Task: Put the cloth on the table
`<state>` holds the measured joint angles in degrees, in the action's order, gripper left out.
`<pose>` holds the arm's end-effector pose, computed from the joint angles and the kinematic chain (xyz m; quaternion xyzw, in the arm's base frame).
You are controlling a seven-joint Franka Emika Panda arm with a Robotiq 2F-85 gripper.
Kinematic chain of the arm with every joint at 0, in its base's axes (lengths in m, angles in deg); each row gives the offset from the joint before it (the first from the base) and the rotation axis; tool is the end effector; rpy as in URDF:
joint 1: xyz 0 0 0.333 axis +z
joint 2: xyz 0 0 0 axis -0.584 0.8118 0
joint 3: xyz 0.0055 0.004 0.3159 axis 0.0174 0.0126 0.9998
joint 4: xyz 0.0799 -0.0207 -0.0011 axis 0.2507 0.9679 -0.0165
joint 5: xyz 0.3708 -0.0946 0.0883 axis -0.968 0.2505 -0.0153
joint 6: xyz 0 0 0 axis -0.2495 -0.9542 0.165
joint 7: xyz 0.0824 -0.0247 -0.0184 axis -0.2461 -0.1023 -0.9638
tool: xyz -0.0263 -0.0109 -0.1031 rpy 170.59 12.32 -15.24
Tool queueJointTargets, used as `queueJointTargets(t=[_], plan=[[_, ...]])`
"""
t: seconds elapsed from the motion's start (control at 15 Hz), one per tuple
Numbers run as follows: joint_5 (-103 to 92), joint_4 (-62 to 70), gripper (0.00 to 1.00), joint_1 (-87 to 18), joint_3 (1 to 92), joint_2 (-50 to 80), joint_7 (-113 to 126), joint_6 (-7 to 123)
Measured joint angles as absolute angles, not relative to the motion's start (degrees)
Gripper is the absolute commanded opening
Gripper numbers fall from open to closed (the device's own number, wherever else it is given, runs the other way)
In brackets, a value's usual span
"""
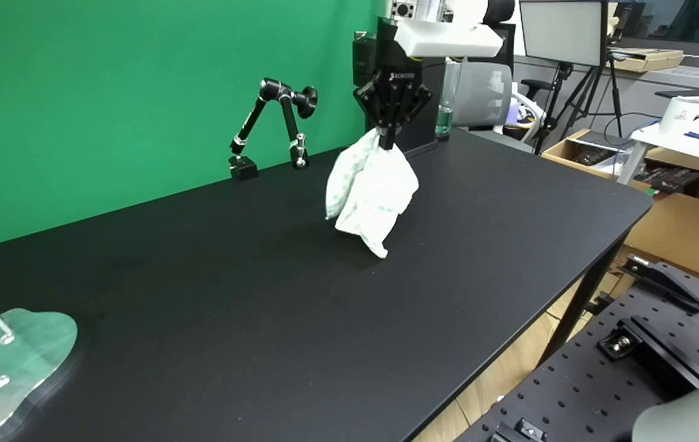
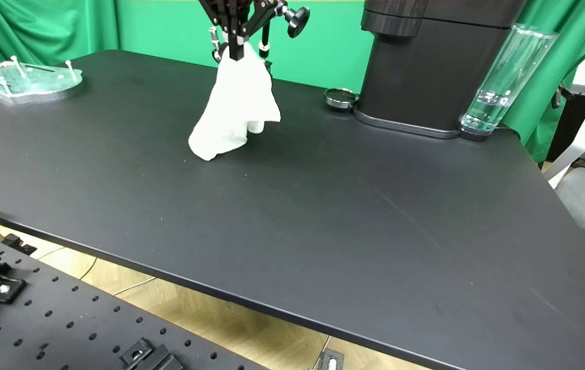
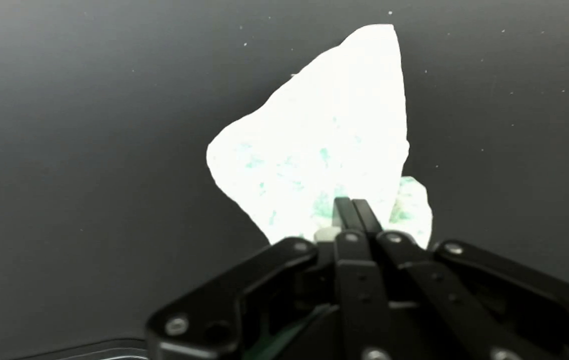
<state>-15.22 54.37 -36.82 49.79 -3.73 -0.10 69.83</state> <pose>0.4770 -0.0146 0.3136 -0.9967 0.0468 -0.0574 0.0332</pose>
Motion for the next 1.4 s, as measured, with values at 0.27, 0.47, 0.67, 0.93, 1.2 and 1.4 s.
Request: queueJointTargets(t=[0.27,0.47,0.67,0.93,1.2,1.4], plan=[[-15.22,54.93,0.26,-38.11,48.60,-3.79,1.17,69.77],[-15.14,54.94,0.40,-38.31,48.24,-3.78,1.47,68.91],[-14.19,54.77,0.60,-38.15,48.39,-3.78,1.47,66.32],[-9.31,54.53,0.88,-38.05,48.54,-3.79,1.50,63.70],[-3.38,55.22,1.00,-38.38,48.34,-3.59,2.58,69.43],[-2.60,55.69,1.00,-38.50,48.26,-2.66,3.63,71.40]])
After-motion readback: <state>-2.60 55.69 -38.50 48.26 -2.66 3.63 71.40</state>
